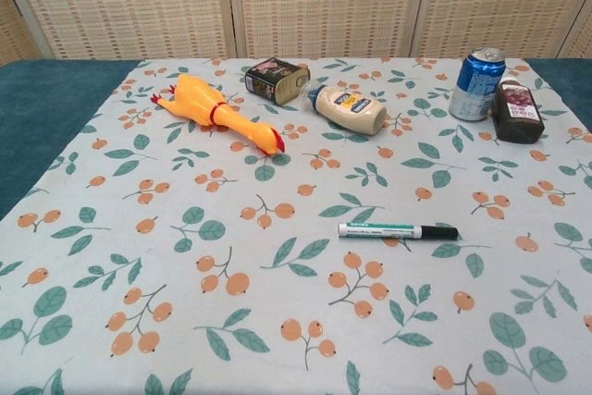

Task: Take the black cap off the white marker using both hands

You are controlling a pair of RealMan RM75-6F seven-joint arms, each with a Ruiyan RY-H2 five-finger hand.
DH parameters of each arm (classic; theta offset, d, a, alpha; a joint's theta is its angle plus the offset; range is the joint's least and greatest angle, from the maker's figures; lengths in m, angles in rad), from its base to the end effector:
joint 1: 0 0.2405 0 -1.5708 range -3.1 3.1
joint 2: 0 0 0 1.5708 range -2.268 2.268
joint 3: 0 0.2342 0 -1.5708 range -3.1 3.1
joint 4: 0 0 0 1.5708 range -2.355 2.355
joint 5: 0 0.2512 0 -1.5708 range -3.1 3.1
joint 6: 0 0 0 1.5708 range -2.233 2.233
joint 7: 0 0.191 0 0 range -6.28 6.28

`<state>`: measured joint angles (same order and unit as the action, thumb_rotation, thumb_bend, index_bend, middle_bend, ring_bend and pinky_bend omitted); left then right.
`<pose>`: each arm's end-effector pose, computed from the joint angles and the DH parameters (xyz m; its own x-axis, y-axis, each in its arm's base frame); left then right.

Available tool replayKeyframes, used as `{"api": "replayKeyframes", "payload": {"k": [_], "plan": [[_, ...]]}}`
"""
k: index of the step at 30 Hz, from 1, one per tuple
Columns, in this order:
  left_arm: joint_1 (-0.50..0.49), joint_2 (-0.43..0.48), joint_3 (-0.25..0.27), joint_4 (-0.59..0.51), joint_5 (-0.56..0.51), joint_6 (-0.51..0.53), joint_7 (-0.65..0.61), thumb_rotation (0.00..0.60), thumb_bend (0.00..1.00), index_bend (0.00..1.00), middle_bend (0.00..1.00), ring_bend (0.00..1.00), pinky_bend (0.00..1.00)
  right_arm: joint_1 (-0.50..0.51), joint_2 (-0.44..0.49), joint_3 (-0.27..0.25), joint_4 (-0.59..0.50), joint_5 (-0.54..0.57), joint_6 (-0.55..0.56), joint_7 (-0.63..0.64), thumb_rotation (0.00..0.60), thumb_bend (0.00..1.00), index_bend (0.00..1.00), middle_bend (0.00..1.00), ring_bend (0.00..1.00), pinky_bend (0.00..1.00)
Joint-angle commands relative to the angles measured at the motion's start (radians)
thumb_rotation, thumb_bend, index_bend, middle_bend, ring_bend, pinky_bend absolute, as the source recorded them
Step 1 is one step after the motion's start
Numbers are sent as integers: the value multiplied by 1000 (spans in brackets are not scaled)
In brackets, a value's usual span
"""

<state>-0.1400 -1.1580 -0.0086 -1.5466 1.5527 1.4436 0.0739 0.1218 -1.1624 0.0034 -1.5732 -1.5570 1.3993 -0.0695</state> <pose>-0.3035 0.2365 0.0879 0.4958 0.0506 0.8670 0.8654 -0.1123 -0.4883 -0.3037 -0.2277 0.0744 0.4671 -0.1119 0.8771 -0.8832 -0.1060 0.4569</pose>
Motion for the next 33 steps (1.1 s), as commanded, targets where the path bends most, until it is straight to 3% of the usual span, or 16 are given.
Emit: {"api": "replayKeyframes", "payload": {"k": [1, 4, 7, 12, 15, 19, 25, 33], "plan": [[0, -3, 3, -3, 4, 0, 5, 600, 465, 0, 59, 41, 169, 0, 3, 0, -3, 0, 0, 1, 600, 158, 0, 0, 0, 0], [-6, -16, 5, -5, 29, 8, -2, 600, 464, 0, 60, 47, 178, -4, 10, -1, -11, -3, 9, 3, 600, 159, 0, 0, 0, 0], [-20, -47, 5, 3, 63, 15, 18, 600, 465, 0, 82, 141, 258, -8, 12, 1, -14, -4, 19, -2, 600, 159, 0, 0, 0, 0], [-95, -127, 2, -15, 133, -55, 115, 600, 468, 71, 237, 575, 662, -7, 9, 6, -13, 7, 14, -12, 600, 158, 0, 0, 0, 0], [-152, -186, 1, -44, 145, -145, 187, 600, 468, 172, 291, 738, 793, -4, 1, 6, -10, 14, 3, -24, 600, 159, 0, 0, 0, 0], [-227, -294, -25, -34, 142, -247, 324, 600, 467, 244, 295, 841, 886, 2, -5, 1, -11, 22, -19, -30, 600, 159, 0, 0, 0, 0], [-321, -433, -83, 1, 27, -406, 497, 600, 464, 288, 311, 932, 971, 8, -2, 3, -9, 39, -39, -26, 600, 158, 0, 0, 0, 0], [-403, -591, -138, 50, -58, -447, 593, 600, 454, 288, 336, 952, 996, 18, -1, 6, -7, 67, -72, -26, 600, 158, 0, 0, 0, 0]]}}
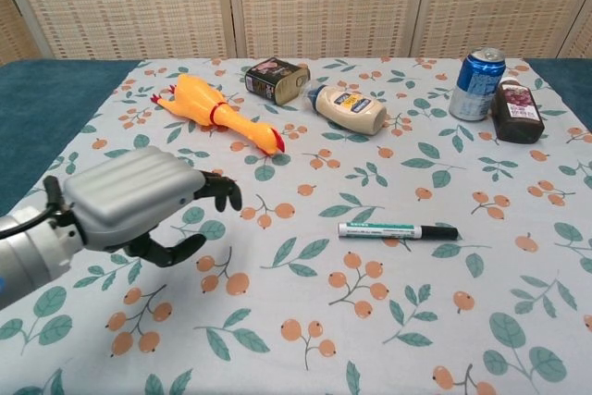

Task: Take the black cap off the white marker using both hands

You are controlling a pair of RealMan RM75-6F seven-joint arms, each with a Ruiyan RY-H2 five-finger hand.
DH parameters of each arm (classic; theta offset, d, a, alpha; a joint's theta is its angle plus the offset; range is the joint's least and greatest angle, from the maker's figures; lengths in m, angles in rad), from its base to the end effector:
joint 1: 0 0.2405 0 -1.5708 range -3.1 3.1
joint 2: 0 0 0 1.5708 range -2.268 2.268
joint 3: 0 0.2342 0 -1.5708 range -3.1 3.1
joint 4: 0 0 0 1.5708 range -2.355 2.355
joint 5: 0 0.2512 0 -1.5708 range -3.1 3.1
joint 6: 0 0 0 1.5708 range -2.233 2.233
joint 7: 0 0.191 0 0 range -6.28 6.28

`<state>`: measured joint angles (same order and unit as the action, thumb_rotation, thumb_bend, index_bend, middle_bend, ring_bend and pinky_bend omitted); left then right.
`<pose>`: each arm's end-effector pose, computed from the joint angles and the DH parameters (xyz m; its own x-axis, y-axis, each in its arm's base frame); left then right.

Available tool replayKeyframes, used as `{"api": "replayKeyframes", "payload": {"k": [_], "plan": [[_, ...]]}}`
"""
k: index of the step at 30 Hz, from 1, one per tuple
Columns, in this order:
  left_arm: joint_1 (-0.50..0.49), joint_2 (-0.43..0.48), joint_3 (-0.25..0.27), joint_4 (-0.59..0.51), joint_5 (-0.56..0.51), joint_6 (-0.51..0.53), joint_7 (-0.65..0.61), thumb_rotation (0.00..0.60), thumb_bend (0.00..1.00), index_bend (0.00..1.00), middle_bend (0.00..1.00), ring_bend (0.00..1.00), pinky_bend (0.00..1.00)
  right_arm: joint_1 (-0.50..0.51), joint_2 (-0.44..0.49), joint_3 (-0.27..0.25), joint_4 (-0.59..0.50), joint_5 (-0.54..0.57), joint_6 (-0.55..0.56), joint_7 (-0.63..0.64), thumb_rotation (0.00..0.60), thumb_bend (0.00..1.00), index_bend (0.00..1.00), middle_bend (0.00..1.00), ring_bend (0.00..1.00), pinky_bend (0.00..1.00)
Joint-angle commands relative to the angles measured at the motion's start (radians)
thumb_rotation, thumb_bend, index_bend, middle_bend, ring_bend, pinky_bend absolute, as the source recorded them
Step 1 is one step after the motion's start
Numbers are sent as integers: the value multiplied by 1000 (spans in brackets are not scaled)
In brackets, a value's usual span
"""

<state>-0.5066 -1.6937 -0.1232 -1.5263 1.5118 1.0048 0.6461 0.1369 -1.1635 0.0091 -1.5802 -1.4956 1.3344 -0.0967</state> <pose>-0.0912 0.2828 -0.1192 0.6345 0.0823 0.7685 0.6493 -0.5962 -0.4722 -0.3131 -0.2328 0.0674 0.4757 -0.1675 0.8635 -0.8794 -0.0676 0.4713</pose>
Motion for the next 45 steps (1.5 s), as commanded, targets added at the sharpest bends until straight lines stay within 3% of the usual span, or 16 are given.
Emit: {"api": "replayKeyframes", "payload": {"k": [1, 11, 23, 33, 45], "plan": [[-46, -71, -28, 39, -20, -9, 20, 600, 456, 289, 343, 953, 997, 4, 1, 0, -1, 8, -10, 4, 600, 158, 0, 0, 0, 0], [-168, -242, -69, 191, -75, -69, 65, 600, 458, 299, 373, 953, 997, 6, 14, 5, -11, 28, -21, 19, 600, 158, 0, 0, 0, 0], [-271, -369, -104, 376, -90, -68, 38, 600, 447, 291, 365, 953, 997, 17, 31, 8, -17, 60, -60, 42, 600, 158, 0, 0, 0, 0], [-332, -440, -107, 471, -119, -80, 87, 600, 423, 294, 371, 953, 1000, 24, 38, 14, -15, 81, -78, 56, 600, 159, 0, 0, 0, 0], [-360, -482, -69, 549, -103, -58, 111, 600, 421, 343, 416, 953, 1000, 23, 47, 15, -21, 81, -74, 65, 600, 158, 0, 0, 0, 0]]}}
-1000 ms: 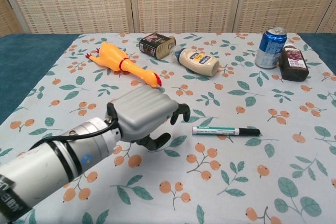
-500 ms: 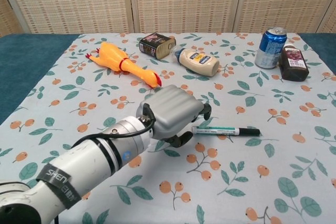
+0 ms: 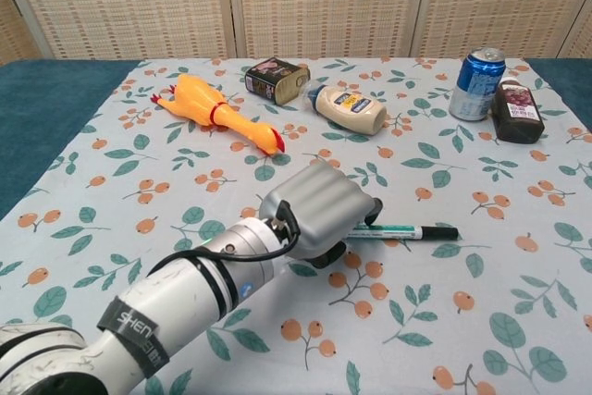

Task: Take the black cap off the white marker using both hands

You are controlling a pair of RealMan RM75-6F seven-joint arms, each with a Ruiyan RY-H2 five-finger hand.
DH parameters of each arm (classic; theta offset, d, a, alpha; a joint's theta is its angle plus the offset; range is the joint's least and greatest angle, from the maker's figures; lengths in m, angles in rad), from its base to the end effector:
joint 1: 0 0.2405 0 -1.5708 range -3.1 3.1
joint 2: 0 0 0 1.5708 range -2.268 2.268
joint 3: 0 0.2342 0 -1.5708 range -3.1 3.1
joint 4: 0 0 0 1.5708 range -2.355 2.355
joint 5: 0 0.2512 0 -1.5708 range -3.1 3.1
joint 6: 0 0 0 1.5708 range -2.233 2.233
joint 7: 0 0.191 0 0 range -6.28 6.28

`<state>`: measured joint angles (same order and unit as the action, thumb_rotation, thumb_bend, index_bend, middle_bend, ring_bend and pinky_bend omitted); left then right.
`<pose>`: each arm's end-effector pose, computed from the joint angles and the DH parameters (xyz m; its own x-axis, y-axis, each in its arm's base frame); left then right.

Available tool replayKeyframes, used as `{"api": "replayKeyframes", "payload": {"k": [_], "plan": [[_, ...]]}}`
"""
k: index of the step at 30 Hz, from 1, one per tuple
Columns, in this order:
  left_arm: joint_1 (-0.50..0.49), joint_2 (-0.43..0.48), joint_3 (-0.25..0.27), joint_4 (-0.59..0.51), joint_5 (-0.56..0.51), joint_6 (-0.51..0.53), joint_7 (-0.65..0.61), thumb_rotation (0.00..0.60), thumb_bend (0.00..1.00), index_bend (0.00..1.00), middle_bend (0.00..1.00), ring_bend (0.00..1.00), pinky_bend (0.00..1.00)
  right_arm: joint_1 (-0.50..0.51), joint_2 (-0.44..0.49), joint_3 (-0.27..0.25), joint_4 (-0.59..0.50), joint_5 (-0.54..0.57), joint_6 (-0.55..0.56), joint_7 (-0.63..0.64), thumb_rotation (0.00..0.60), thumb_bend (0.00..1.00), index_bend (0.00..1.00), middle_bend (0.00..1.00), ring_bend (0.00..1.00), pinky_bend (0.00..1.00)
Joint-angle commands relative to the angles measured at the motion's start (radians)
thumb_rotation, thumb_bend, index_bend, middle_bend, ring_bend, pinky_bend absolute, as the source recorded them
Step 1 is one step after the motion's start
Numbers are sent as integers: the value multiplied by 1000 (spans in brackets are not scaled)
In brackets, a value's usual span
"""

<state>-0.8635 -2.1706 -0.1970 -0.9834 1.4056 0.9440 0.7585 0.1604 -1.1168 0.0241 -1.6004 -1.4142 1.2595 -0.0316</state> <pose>0.0044 0.3120 -0.2260 0.7281 -0.0931 0.6791 0.4523 -0.6792 -0.5780 -0.3274 -0.2424 0.0766 0.4204 -0.2200 0.8803 -0.9022 0.0022 0.4314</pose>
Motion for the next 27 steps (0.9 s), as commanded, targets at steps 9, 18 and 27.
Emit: {"api": "replayKeyframes", "payload": {"k": [9, 18, 27], "plan": [[-13, -28, 13, 49, 8, 21, 0, 600, 422, 396, 488, 954, 1000, 1, 2, -1, -2, 1, -2, 0, 600, 159, 0, 0, 0, 0], [-16, -30, 23, 59, 20, 43, -9, 600, 422, 515, 650, 960, 1000, 1, 1, -1, -3, 3, -1, -3, 600, 158, 0, 0, 0, 0], [-4, -26, 46, 85, 74, 119, -104, 600, 414, 784, 914, 976, 1000, 5, -8, -5, 3, -7, -4, -7, 600, 159, 0, 0, 0, 0]]}}
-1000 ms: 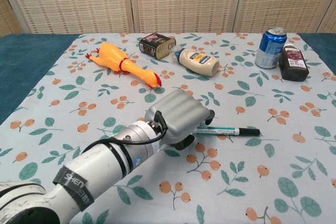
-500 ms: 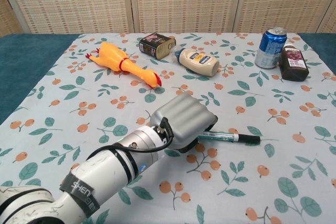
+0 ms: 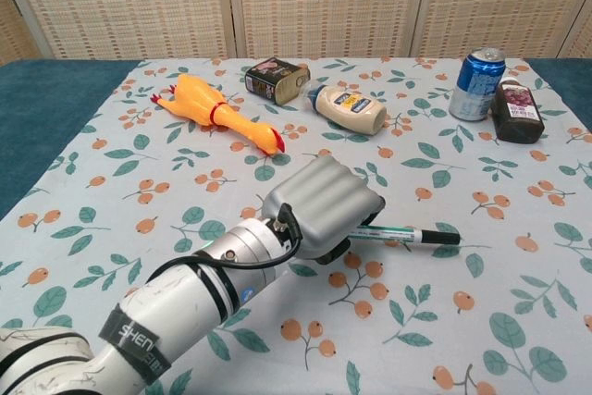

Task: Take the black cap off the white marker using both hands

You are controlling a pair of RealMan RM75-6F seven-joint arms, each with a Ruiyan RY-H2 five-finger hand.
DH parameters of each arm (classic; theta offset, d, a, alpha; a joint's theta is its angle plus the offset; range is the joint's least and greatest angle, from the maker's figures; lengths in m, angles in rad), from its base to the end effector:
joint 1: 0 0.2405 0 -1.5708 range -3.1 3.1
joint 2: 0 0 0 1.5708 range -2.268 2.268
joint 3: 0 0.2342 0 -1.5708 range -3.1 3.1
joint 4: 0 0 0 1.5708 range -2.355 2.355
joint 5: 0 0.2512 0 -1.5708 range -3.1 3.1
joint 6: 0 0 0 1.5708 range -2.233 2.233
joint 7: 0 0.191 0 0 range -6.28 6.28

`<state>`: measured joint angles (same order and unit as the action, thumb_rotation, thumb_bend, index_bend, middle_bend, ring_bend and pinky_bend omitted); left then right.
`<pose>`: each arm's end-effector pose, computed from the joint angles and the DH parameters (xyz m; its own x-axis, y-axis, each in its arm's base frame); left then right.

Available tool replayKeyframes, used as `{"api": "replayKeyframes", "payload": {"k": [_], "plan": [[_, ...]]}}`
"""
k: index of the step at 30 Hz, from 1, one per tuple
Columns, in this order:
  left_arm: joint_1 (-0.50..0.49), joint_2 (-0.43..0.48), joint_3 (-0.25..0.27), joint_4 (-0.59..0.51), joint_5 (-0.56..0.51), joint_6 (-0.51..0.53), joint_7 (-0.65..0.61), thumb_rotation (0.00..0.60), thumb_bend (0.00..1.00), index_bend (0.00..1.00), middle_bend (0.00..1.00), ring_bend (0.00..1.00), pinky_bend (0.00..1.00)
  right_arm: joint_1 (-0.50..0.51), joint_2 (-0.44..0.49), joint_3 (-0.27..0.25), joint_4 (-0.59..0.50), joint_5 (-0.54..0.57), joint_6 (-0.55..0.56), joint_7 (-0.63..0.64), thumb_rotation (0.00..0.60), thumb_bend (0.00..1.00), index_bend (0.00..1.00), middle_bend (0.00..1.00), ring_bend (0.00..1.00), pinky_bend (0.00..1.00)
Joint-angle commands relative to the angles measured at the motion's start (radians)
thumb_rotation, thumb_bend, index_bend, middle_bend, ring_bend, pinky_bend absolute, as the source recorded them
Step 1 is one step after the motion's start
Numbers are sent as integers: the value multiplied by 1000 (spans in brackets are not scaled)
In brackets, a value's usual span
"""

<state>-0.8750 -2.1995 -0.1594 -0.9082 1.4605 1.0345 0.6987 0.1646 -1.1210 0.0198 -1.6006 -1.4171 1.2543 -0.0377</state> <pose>0.0042 0.3116 -0.2216 0.6993 -0.1670 0.6950 0.4380 -0.6684 -0.6012 -0.3261 -0.2422 0.0733 0.4235 -0.2280 0.8768 -0.9011 -0.0062 0.4336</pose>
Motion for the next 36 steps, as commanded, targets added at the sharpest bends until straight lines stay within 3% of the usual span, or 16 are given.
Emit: {"api": "replayKeyframes", "payload": {"k": [1, 6, 12, 17, 20, 25, 36], "plan": [[12, 5, 9, 11, 22, 37, -66, 600, 415, 814, 941, 980, 1000, 1, -8, -2, 6, -8, 2, -1, 600, 159, 0, 0, 0, 0], [24, 36, 11, -21, 35, 63, -115, 600, 426, 871, 994, 990, 1000, 17, -57, -6, 29, -64, 10, 40, 600, 159, 3, 0, 0, 0], [35, 68, 3, -88, 23, 67, -63, 600, 427, 862, 988, 991, 1000, 62, -166, 9, 80, -117, 6, 47, 600, 169, 233, 0, 0, 0], [41, 82, -6, -126, 7, 63, -38, 600, 427, 858, 983, 990, 1000, 89, -205, 20, 82, -105, -27, 8, 600, 173, 327, 0, 0, 0], [48, 101, -15, -182, -7, 67, 1, 600, 427, 854, 981, 990, 1000, 133, -267, 36, 74, -89, -83, -10, 600, 197, 340, 0, 0, 0], [56, 121, -25, -236, -28, 68, 45, 600, 427, 850, 980, 990, 1000, 149, -322, 38, 110, -98, -76, 21, 600, 240, 380, 0, 0, 0], [69, 154, -28, -342, -90, 44, 128, 600, 425, 831, 965, 990, 1000, 174, -405, 20, 261, -195, -1, 251, 600, 282, 409, 0, 0, 0]]}}
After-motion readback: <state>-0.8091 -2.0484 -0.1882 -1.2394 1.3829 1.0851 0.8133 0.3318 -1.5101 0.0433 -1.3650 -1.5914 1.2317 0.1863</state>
